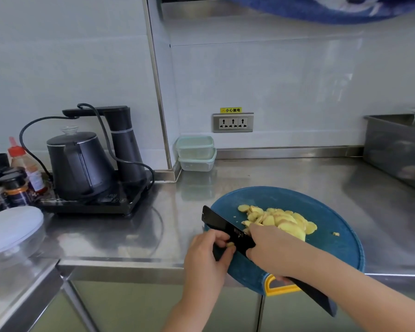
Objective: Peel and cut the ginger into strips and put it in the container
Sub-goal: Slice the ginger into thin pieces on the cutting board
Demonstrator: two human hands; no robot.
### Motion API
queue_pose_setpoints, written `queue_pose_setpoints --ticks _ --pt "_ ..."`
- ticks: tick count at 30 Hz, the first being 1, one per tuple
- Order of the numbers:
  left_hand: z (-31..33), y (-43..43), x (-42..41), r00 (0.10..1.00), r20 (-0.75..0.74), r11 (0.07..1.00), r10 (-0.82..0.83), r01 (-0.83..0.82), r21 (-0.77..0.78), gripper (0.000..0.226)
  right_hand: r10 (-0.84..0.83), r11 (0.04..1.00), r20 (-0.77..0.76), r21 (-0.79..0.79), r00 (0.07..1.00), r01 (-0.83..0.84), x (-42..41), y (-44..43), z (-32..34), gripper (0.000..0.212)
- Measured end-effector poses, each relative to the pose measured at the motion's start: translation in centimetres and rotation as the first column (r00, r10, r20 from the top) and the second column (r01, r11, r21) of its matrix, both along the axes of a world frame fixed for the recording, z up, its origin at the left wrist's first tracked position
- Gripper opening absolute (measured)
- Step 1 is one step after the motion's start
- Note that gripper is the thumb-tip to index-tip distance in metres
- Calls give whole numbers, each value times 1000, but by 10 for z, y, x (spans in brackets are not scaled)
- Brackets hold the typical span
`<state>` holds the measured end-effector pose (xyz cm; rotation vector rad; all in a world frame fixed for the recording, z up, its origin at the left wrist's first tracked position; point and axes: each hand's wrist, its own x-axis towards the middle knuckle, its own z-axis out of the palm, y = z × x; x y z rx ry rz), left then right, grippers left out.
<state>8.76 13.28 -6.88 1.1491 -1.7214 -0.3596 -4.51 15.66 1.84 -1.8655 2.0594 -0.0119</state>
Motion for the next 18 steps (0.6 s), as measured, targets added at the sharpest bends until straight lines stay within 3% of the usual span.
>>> queue_pose_setpoints --ticks 5,14,18 --pt "-2 -1 1 995 92 998 -26 31 -51 13 -16 999 -61 -46 998 13 -12 1 5 17" --pt "8 4 2 981 178 997 -78 74 33 9 -141 988 172 -41 975 150 -39 10 19 24" --pt "26 4 1 973 230 994 -19 -7 109 8 -147 985 278 -48 949 167 -51 12 23 23"
